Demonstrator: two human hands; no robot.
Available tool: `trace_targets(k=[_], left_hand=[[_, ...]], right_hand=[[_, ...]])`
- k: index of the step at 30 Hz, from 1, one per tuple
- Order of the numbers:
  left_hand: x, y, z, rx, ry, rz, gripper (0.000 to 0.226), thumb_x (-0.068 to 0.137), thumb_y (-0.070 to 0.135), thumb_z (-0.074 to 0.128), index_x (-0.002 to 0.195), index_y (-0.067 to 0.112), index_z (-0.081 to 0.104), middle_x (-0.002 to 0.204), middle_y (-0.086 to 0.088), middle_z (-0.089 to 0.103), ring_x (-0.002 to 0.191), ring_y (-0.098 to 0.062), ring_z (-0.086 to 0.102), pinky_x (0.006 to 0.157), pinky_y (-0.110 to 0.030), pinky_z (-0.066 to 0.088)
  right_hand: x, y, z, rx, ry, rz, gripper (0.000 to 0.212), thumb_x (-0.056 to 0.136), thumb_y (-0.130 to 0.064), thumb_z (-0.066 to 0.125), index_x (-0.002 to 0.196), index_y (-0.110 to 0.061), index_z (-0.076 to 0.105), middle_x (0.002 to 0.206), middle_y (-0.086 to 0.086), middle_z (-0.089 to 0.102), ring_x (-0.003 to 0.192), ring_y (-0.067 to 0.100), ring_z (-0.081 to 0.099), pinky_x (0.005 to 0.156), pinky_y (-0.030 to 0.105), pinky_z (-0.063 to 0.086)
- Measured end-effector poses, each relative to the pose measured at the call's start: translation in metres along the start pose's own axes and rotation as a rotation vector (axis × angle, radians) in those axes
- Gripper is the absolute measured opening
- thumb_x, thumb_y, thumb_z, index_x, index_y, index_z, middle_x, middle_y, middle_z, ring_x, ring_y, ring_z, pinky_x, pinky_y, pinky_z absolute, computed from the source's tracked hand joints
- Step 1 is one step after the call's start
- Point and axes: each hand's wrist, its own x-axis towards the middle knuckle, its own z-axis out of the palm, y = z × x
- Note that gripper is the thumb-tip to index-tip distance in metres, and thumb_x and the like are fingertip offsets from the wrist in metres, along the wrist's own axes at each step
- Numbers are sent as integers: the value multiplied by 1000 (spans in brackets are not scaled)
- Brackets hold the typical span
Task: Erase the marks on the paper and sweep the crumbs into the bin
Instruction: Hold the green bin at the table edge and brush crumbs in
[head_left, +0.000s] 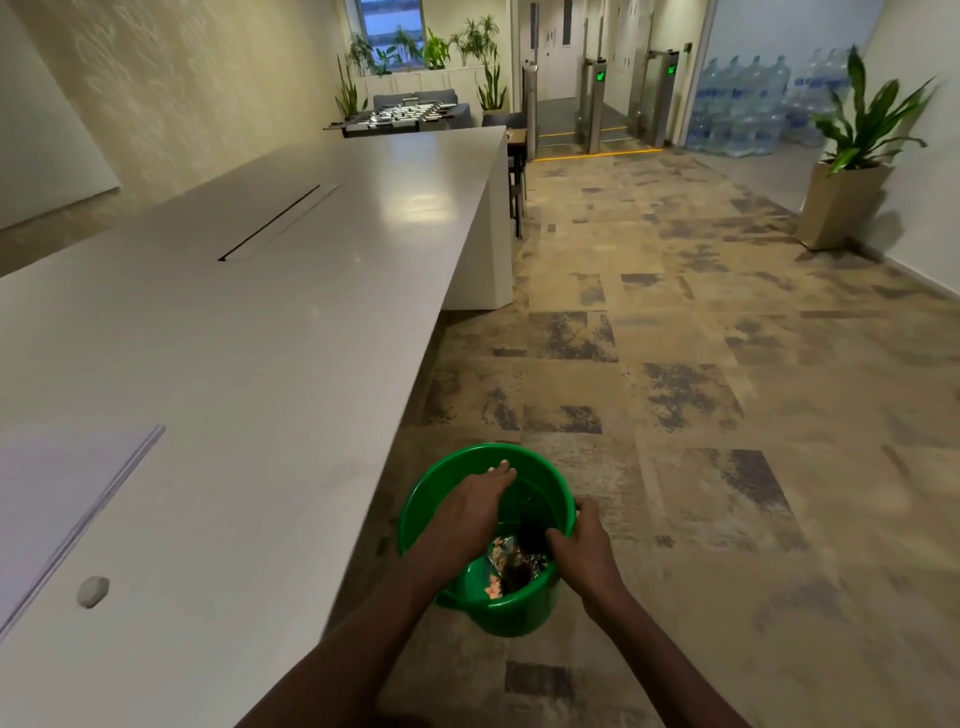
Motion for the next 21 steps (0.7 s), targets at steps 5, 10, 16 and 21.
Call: trace_targets(k=[5,10,16,21], left_hand=[[24,8,27,-36,36,-70,66,94,7,60,153,14,31,162,-3,26,148,-20,26,121,-35,23],[43,15,43,-143,242,-224,53,97,6,56,147,5,41,158,-13,31,148,-28,26,120,-31,12],[52,11,58,-240,272,-512,44,103,13,45,145,0,39,151,-19,41,139,-33,39,112,-37,30],[64,5,87,-610,241,-592,24,104,7,41,114,8,63,112,-12,67,91,-22,59,75,-28,41]], right_hand=[[16,18,-33,19,-12,-2,40,85,-10,57,119,-21,41,105,3,63,91,21,67,77,48,60],[37,36,-67,7,-21,-6,40,86,-9,56,121,-22,41,103,1,64,91,18,66,79,46,58],[63,55,-94,-15,-14,-11,33,90,-10,56,118,-18,43,98,-3,62,89,17,64,77,40,56],[85,77,-104,-35,-30,1,33,90,-7,55,118,-19,43,98,-2,63,89,17,64,78,41,56]])
